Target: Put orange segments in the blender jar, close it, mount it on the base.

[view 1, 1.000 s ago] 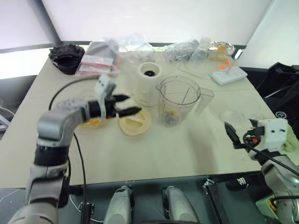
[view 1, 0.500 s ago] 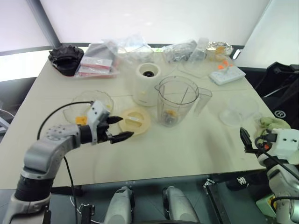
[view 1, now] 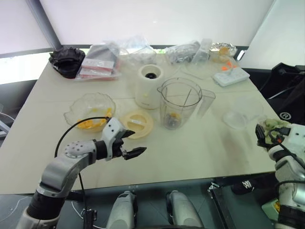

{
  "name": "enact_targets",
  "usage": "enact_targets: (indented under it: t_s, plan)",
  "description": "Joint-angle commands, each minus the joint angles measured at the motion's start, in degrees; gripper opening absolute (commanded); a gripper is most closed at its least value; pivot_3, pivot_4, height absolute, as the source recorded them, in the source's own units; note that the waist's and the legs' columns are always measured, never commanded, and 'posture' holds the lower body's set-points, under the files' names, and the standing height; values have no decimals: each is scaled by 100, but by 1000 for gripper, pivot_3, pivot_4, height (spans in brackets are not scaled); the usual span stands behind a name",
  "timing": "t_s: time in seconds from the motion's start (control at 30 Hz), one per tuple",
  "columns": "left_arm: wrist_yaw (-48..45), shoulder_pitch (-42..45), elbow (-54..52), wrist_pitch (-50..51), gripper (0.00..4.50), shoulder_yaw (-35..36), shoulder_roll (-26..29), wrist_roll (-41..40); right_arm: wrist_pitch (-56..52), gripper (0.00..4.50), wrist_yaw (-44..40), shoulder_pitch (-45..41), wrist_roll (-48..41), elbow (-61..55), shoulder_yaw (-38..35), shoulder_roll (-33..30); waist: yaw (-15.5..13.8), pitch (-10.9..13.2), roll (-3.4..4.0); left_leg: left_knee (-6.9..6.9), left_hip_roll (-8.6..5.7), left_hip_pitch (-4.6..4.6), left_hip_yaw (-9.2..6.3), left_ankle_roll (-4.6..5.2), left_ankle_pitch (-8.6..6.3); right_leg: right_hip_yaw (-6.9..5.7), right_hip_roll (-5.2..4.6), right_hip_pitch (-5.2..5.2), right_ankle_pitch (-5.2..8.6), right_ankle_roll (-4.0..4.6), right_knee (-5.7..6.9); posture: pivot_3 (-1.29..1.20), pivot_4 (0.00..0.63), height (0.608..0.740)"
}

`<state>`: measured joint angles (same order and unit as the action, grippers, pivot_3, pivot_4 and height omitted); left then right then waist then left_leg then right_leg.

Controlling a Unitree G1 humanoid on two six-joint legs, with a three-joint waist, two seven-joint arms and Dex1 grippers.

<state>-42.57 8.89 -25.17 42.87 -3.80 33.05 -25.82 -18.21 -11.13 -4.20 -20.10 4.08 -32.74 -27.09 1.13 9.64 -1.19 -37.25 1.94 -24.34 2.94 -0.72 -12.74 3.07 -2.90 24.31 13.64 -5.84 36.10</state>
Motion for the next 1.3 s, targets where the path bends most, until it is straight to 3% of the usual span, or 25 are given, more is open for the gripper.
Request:
enact_targets:
  t_s: [0.03,0.37,1.3]
  plan:
    - [97,86,-173,-132,4452,-40,-25,40,252,4500,-21,-274,103,364,-32,-218,-2,0,0,0,0,0,1,0,0,0,0,0,0,0,0,0,150,740]
    - [52,49,-169,-450,4452,-408,196,442,898,4500,5,-966,263,2044,1,-478,3,0,1,3,-2,-1,0,1,0,2,8,0,0,-1,-3,0,150,740]
    - [-43,312,-91,-506,4452,-511,220,634,1846,4500,16,-2307,395,4281,247,-784,20,0,2,3,-1,-1,1,1,0,5,12,0,0,-1,-3,0,150,740]
